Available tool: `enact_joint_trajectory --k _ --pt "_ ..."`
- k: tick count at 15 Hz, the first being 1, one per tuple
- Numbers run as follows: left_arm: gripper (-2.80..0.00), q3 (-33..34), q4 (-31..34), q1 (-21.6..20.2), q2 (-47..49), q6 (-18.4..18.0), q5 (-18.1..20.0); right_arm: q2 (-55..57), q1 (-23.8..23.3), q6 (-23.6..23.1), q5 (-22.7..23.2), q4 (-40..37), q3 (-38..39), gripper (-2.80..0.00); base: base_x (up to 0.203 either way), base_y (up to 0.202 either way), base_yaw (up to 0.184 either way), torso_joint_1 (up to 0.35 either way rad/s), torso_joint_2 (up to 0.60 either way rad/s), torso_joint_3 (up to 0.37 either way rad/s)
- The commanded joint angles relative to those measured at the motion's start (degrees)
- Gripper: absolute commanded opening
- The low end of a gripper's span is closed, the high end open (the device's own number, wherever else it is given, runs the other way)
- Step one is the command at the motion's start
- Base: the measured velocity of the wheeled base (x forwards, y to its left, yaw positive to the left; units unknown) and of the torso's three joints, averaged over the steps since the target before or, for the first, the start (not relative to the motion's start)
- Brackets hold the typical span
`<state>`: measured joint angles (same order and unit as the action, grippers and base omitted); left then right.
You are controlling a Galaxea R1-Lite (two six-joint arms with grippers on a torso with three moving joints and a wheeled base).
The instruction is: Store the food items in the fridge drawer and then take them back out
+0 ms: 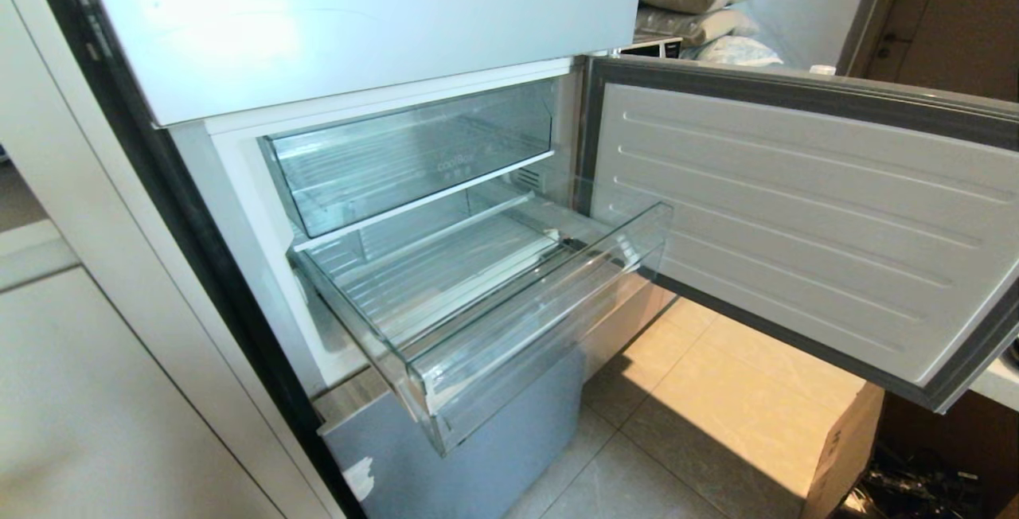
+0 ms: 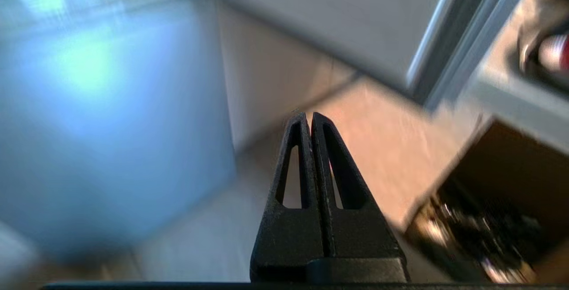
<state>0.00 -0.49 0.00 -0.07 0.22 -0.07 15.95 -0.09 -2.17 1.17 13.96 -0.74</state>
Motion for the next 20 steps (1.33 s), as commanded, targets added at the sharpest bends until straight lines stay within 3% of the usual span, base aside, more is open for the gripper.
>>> enact_joint_trajectory --k 1,4,7,16,20 --pt "-2.80 0.1 0.0 0.0 0.0 0.0 0.0 -9.8 0.6 -1.2 -0.2 -10.2 0.4 -2.80 0.000 0.000 0.000 0.000 0.00 0.000" --pt "-2.80 0.1 0.0 0.0 0.1 0.0 0.0 -16.1 0.3 -1.7 -0.7 -18.4 -0.8 -2.80 0.000 0.000 0.000 0.000 0.00 0.000" --pt "-2.80 0.1 0.0 0.0 0.1 0.0 0.0 -15.9 0.3 4.8 -2.8 -14.8 0.2 -2.80 0.000 0.000 0.000 0.000 0.00 0.000" --pt "-2.80 0.1 0.0 0.0 0.0 0.0 0.0 -15.9 0.3 5.0 -3.1 -13.4 0.7 -2.80 0.000 0.000 0.000 0.000 0.00 0.000" --pt "-2.80 0.1 0.0 0.0 0.1 0.0 0.0 -15.9 0.3 5.1 -3.1 -13.4 0.7 -2.80 0.002 -0.008 0.129 0.003 0.00 0.004"
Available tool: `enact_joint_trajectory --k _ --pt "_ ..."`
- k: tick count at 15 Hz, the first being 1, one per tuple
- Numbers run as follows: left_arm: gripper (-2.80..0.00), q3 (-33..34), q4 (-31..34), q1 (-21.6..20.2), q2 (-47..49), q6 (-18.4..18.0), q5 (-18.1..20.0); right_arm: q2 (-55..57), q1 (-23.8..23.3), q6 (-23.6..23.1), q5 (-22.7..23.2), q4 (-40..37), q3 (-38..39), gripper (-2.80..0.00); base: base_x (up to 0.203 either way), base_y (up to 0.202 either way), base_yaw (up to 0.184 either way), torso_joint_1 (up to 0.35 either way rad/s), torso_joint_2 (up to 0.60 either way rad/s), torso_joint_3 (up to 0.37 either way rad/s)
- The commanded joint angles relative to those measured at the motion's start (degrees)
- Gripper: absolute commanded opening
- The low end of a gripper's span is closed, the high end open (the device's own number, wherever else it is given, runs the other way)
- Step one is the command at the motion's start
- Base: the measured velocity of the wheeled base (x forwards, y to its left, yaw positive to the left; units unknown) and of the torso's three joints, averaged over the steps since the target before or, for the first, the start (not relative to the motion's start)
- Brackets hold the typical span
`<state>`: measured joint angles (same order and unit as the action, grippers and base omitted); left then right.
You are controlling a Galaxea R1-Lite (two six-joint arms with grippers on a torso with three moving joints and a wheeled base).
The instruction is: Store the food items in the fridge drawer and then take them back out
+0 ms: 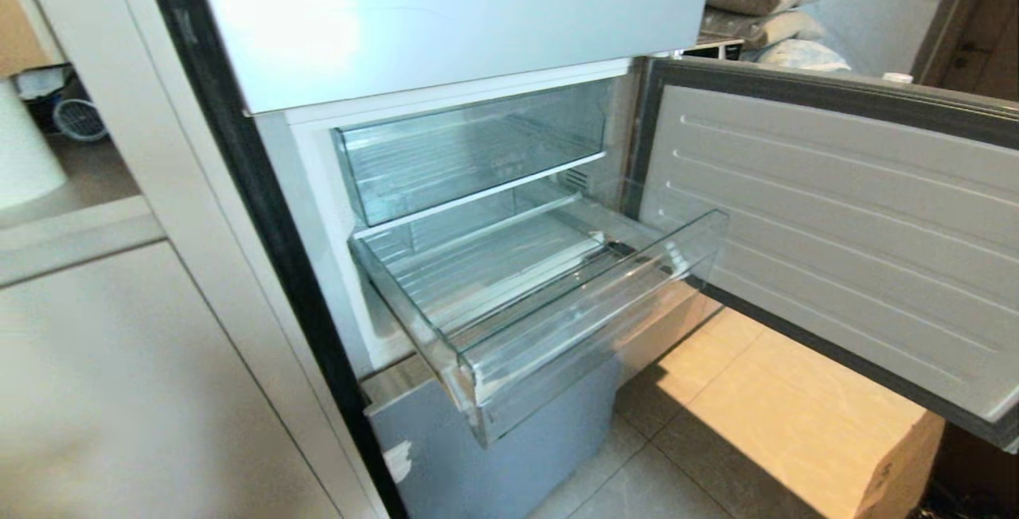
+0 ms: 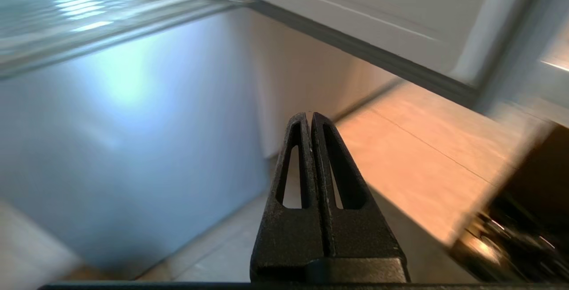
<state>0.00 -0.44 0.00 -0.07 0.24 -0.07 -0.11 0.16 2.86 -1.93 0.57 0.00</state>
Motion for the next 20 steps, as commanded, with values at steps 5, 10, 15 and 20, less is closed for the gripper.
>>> enact_joint_trajectory --k 5,10,15,20 --pt "-2.80 0.1 -0.1 0.0 0.0 0.0 0.0 0.1 0.0 -0.7 0.1 0.0 0.0 -2.80 0.001 -0.007 0.144 0.003 0.00 0.003" --pt "-2.80 0.1 0.0 0.0 0.1 0.0 0.0 16.7 0.9 -4.7 0.6 7.7 -0.6 -2.80 0.000 0.000 0.000 0.000 0.00 0.000" --pt "-2.80 0.1 0.0 0.0 0.1 0.0 0.0 46.4 4.3 -2.1 5.6 15.2 -10.7 -2.80 0.000 0.000 0.000 0.000 0.00 0.000" --pt "-2.80 0.1 0.0 0.0 0.1 0.0 0.0 76.5 6.4 2.8 13.6 18.1 -22.7 -2.80 0.000 0.000 0.000 0.000 0.00 0.000"
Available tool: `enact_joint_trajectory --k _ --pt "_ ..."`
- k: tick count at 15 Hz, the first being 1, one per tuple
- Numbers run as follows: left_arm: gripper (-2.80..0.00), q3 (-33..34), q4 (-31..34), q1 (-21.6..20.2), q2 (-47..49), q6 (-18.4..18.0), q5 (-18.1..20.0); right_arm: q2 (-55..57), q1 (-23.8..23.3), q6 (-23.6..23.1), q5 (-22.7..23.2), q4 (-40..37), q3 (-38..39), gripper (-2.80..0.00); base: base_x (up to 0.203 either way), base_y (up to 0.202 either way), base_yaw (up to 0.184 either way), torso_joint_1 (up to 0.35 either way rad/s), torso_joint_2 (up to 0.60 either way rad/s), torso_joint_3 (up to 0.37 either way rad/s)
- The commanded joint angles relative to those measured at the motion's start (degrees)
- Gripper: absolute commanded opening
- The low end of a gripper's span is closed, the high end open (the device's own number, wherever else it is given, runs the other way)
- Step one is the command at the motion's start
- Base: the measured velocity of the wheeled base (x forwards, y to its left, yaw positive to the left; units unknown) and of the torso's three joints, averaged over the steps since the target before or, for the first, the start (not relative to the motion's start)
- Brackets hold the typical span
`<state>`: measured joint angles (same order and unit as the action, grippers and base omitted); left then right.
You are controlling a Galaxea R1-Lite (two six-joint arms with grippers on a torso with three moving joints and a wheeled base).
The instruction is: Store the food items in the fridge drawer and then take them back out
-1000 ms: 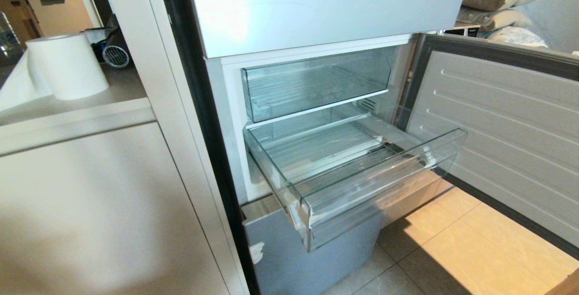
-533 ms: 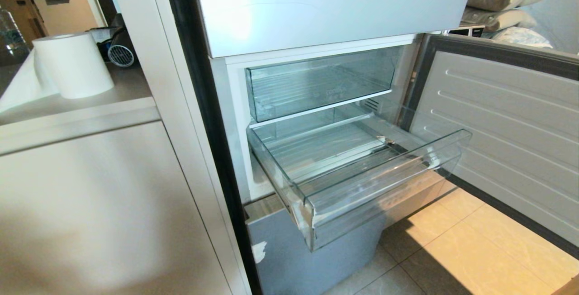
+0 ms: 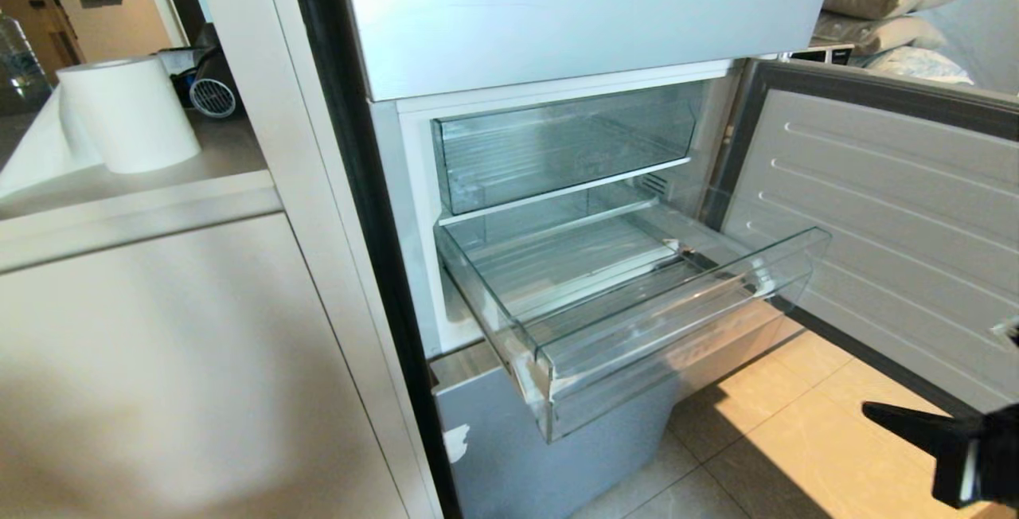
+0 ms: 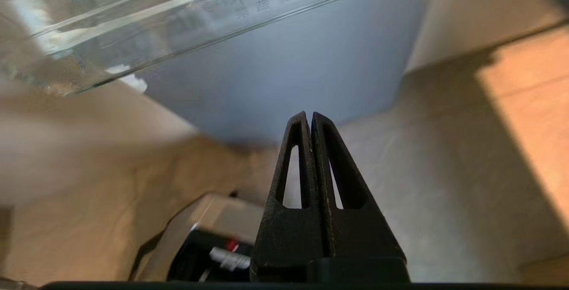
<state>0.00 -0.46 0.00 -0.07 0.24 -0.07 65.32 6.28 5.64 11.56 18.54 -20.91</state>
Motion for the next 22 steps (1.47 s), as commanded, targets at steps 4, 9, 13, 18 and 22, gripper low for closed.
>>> enact_joint_trajectory --k 4,9,13,18,22 --pt "-2.80 0.1 -0.1 0.0 0.1 0.0 0.0 30.4 1.7 1.1 1.9 6.1 -12.2 -2.80 0.000 0.000 0.000 0.000 0.00 0.000" --pt "-2.80 0.1 0.0 0.0 0.1 0.0 0.0 44.1 6.9 1.9 2.4 10.5 -28.8 -2.80 0.000 0.000 0.000 0.000 0.00 0.000" --pt "-2.80 0.1 -0.1 0.0 0.0 0.0 0.0 55.3 10.2 4.5 1.9 16.8 -39.8 -2.80 0.000 0.000 0.000 0.000 0.00 0.000" --pt "-2.80 0.1 0.0 0.0 0.1 0.0 0.0 60.1 13.1 18.1 -4.5 32.4 -44.1 -2.80 0.000 0.000 0.000 0.000 0.00 0.000" --pt "-2.80 0.1 -0.1 0.0 0.1 0.0 0.0 61.1 13.1 18.5 -4.7 32.7 -44.9 -2.80 0.000 0.000 0.000 0.000 0.00 0.000"
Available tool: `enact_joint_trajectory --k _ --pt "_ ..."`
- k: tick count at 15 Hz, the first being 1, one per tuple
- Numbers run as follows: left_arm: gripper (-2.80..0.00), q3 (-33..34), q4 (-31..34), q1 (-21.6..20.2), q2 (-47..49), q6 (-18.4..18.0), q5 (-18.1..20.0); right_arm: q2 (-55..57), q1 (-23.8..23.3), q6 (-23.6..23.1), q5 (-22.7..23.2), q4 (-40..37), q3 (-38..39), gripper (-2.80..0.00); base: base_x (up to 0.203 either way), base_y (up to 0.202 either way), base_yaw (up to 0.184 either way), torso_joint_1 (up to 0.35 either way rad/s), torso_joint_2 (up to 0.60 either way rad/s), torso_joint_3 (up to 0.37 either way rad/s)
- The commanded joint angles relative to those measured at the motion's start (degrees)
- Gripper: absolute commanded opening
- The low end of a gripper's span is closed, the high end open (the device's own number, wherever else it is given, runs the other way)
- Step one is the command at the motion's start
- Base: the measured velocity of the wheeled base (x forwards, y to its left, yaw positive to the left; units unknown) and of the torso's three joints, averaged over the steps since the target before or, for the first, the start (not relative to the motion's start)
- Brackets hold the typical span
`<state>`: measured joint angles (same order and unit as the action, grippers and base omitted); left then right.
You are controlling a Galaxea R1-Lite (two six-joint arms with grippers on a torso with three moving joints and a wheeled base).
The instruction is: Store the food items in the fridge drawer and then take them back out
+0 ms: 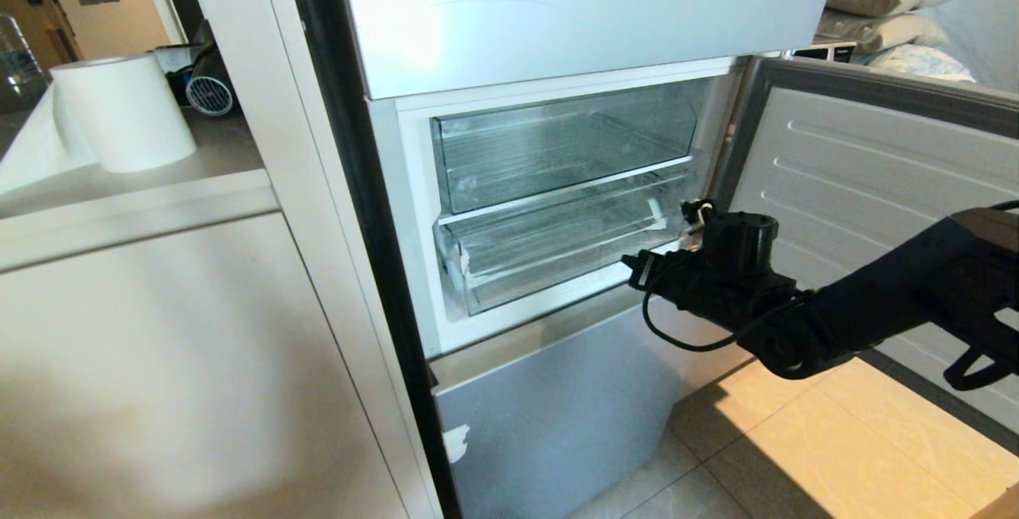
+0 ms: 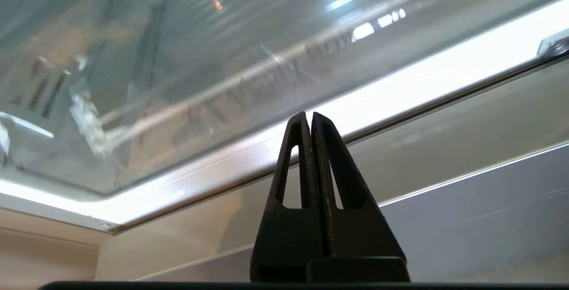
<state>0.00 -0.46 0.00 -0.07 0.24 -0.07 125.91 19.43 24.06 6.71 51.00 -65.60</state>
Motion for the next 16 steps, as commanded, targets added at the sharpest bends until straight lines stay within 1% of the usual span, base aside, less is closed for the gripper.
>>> enact_joint_trajectory --k 1,5,6,8,9,11,14,16 --pt "-2.80 0.1 0.0 0.0 0.1 0.0 0.0 1.0 0.0 0.1 -0.6 0.4 -0.8 -2.80 0.000 0.000 0.000 0.000 0.00 0.000" --pt "-2.80 0.1 0.0 0.0 0.0 0.0 0.0 3.9 0.0 0.5 -1.3 0.4 -5.2 -2.80 0.000 0.000 0.000 0.000 0.00 0.000" --pt "-2.80 0.1 0.0 0.0 0.1 0.0 0.0 4.2 0.0 1.9 -1.3 0.4 -5.9 -2.80 0.000 0.000 0.000 0.000 0.00 0.000" --pt "-2.80 0.1 0.0 0.0 0.1 0.0 0.0 2.6 0.0 2.4 -1.6 0.3 -4.5 -2.80 0.000 0.000 0.000 0.000 0.00 0.000" --pt "-2.80 0.1 -0.1 0.0 0.0 0.0 0.0 -0.4 0.0 2.2 -2.0 0.2 -2.3 -2.80 0.000 0.000 0.000 0.000 0.00 0.000" --pt "-2.80 0.1 0.0 0.0 0.1 0.0 0.0 -8.5 0.0 1.9 -2.3 -0.3 3.3 -2.80 0.000 0.000 0.000 0.000 0.00 0.000" --pt "-2.80 0.1 0.0 0.0 0.1 0.0 0.0 -29.2 -0.4 1.0 -2.3 -3.2 13.8 -2.80 0.000 0.000 0.000 0.000 0.00 0.000" --pt "-2.80 0.1 -0.1 0.0 0.0 0.0 0.0 -45.6 -0.6 -1.3 -2.2 -7.4 21.6 -2.80 0.000 0.000 0.000 0.000 0.00 0.000"
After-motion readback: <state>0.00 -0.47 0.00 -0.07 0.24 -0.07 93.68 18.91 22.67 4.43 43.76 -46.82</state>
